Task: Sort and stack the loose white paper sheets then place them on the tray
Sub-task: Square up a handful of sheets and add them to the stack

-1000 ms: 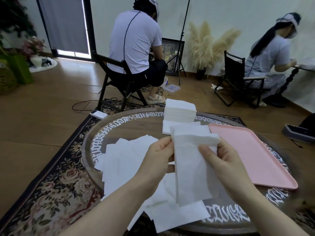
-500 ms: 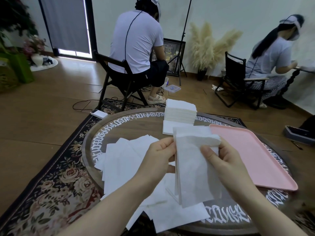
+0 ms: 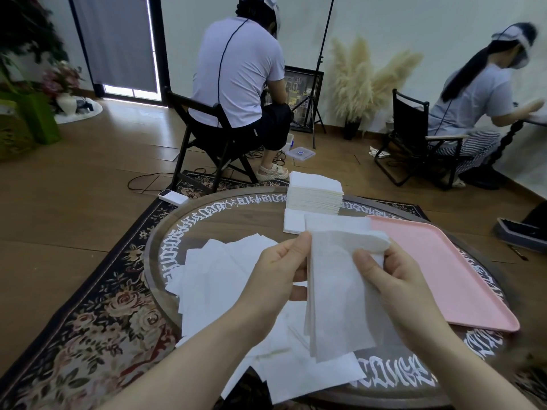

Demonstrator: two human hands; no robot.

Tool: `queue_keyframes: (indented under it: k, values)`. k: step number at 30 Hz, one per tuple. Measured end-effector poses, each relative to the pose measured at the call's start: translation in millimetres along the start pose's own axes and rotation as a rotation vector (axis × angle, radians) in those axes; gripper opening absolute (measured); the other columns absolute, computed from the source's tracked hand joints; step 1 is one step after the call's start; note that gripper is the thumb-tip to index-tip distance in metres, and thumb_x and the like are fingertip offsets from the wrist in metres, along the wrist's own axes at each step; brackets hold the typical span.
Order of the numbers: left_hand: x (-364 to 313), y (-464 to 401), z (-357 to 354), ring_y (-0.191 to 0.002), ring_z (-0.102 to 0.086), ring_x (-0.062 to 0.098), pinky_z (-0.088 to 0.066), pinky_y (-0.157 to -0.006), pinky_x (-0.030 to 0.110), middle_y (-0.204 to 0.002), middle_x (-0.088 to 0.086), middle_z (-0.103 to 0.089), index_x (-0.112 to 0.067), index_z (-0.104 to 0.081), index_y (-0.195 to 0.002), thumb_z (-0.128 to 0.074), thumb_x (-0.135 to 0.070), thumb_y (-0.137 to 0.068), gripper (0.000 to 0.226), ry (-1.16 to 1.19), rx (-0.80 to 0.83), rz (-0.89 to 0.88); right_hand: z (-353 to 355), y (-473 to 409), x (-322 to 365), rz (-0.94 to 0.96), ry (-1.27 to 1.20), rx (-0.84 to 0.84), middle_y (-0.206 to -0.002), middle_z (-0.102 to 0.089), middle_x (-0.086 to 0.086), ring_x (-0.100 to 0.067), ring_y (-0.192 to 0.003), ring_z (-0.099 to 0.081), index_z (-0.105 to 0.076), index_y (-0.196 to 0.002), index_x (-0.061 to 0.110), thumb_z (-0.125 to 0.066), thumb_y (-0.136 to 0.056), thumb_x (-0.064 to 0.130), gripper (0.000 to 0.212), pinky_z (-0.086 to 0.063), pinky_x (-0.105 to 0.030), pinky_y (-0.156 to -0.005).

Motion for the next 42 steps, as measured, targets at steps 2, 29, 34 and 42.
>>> queue_keyframes:
  k: [2,29,34,42]
  values:
    - [1,-1,4,-0.079,-0.069,0.016,-0.058,-0.064,0.032,-0.089,0.003,-0.075,-0.016,-0.077,-0.099,-0.051,-0.042,-0.097,0.037,-0.018,-0.046,-0.006,-2,1,1,-0.010,-0.012,0.019,-0.088,-0.076,0.001,-0.012,-0.071,-0.072,-0.065,-0.106,0.021,-0.059,-0.082,0.025,0.024,-0.054,-0.019,-0.056]
    - [-2,1,14,-0.075,-0.065,0.016,-0.056,-0.076,0.041,-0.084,0.006,-0.074,-0.015,-0.075,-0.092,-0.049,-0.032,-0.102,0.033,-0.163,-0.236,-0.103,0,-3,-1,-0.006,-0.012,0.002,-0.095,-0.077,-0.007,-0.024,-0.080,-0.074,-0.071,-0.099,0.022,-0.064,-0.079,0.032,0.024,-0.060,-0.032,-0.064]
    - [-1,3,11,-0.083,-0.071,0.016,-0.059,-0.073,0.038,-0.094,0.006,-0.076,-0.016,-0.075,-0.097,-0.046,-0.030,-0.103,0.033,-0.138,-0.213,-0.079,-4,-3,-6,-0.029,0.029,0.002,-0.094,-0.077,-0.003,-0.019,-0.078,-0.074,-0.068,-0.105,0.021,-0.062,-0.082,0.032,0.026,-0.056,-0.026,-0.060]
    - [-6,6,5,-0.084,-0.073,0.016,-0.058,-0.070,0.031,-0.090,0.004,-0.077,-0.016,-0.074,-0.095,-0.060,-0.043,-0.090,0.031,-0.117,-0.147,-0.106,-3,-1,-6,-0.019,0.038,-0.053,-0.092,-0.076,-0.005,-0.016,-0.076,-0.072,-0.066,-0.106,0.013,-0.059,-0.093,0.017,0.016,-0.055,-0.022,-0.059]
Point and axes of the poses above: each hand's wrist, its own y-axis away from the middle knuckle, its own z-axis out of the back of the hand, x = y × z, the point moved 8 cm from there along -y, towards the middle knuckle
